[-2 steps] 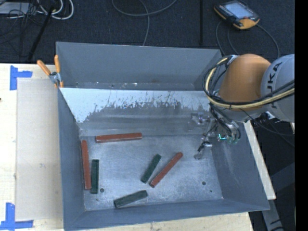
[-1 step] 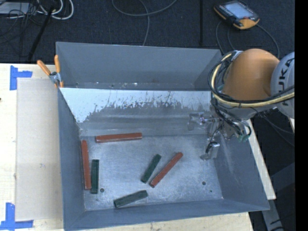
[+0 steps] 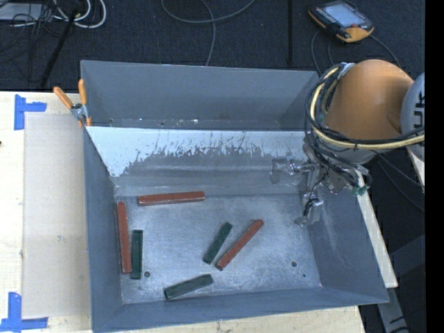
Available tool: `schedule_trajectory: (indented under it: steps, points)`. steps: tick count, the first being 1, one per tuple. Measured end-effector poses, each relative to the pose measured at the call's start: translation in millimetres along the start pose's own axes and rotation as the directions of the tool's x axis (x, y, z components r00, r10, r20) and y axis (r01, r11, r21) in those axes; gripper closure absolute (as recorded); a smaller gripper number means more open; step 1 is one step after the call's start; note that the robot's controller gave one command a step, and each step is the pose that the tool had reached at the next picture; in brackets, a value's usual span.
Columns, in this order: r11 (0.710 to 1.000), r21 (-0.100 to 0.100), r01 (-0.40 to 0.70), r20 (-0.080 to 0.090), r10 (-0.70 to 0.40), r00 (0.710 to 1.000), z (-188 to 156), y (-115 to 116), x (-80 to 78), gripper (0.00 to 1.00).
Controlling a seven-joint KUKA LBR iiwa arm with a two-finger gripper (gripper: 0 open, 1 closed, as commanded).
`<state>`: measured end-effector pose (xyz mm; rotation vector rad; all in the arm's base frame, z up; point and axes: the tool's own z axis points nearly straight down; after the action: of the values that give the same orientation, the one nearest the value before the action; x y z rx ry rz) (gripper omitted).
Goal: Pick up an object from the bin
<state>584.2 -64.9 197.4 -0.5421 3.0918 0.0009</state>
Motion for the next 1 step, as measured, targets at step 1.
schedule_trajectory:
  steps: [1]
  points:
    - [0.968,0.001,-0.251,-0.002,0.251,0.968,5.0,59.3,-4.5,0.0]
